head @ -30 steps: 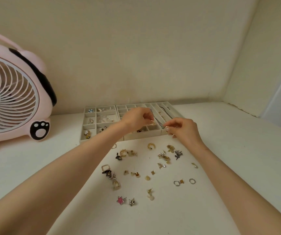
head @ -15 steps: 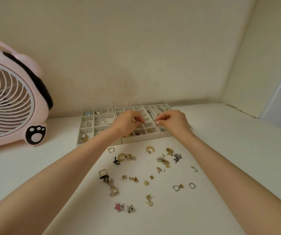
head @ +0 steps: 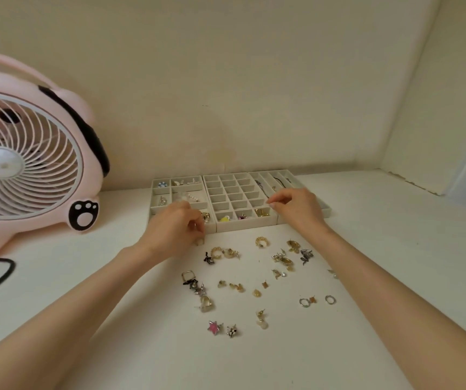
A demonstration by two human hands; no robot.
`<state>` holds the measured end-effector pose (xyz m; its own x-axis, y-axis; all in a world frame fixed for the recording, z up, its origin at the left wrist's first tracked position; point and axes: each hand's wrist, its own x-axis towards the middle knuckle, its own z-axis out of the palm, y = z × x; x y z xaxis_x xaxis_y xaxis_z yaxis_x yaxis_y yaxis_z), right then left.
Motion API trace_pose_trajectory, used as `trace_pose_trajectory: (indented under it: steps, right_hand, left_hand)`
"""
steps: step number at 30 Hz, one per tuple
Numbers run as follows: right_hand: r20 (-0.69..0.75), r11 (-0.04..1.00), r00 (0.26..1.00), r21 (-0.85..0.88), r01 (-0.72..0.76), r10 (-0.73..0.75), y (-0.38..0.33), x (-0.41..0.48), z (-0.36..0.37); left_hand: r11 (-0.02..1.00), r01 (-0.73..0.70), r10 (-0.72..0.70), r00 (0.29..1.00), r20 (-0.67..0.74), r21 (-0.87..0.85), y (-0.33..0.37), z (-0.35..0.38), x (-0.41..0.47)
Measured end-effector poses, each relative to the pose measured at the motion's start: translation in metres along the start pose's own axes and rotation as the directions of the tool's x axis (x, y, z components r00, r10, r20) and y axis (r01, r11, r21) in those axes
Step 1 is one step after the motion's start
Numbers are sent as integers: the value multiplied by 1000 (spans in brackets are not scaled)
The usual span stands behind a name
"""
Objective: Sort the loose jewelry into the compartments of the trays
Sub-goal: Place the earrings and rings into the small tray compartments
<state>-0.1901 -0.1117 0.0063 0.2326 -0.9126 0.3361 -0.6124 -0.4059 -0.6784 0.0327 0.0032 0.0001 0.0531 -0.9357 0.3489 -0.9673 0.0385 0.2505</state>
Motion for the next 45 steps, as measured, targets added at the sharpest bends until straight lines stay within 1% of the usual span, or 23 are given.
trace_pose_trajectory:
  steps: [5,12,15,22,24,27,29,31,34,37,39,42,45]
  right_hand:
    - [37,998,998,39,49,-51,-11,-12,1]
    - [98,991,989,77,106,-114,-21,-22,7]
    - [138,985,979,97,140,-152,-25,-25,11]
    - [181,977,963,108,181,-199,-35,-30,16]
    - [200,977,959,109,181,-200,-37,-32,16]
    - [257,970,938,128,207,-234,-45,-39,19]
    - [349,962,898,125,241,-270,-56,-47,22]
    - [449,950,839,97,298,-308,-68,-58,26]
    - [533,905,768,-9,426,-356,-85,-69,38]
    - [564,870,741,-79,487,-364,-92,-74,49]
    - [579,859,730,-96,503,-363,-93,-75,51]
    - [599,854,718,-104,509,-355,-95,-74,51]
    - [602,860,719,-102,500,-346,-94,-73,50]
  left_hand:
    - [994,-49,52,998,-25,98,-5,2,-10]
    - [999,-39,40,999,-27,35,-5,9,-13]
    - [996,-68,70,997,-39,50,-5,10,-13]
    - [988,-154,154,988,-26,5,0,10,-14]
    - [991,-131,131,991,6,4,-1,9,-13]
    - [992,-115,111,990,84,50,-3,6,-8]
    - [995,-72,61,988,144,66,-5,3,-6]
    - [996,-21,7,987,162,83,-8,0,-7]
    - [993,37,-45,996,72,108,-14,-3,-12]
    - [996,93,-93,995,-45,12,-21,-8,-12]
    - [989,124,-131,987,-91,-77,-21,-13,-3]
    - [971,133,-153,984,-91,-197,-10,-16,23]
    - [970,132,-142,989,-38,-206,5,-8,55]
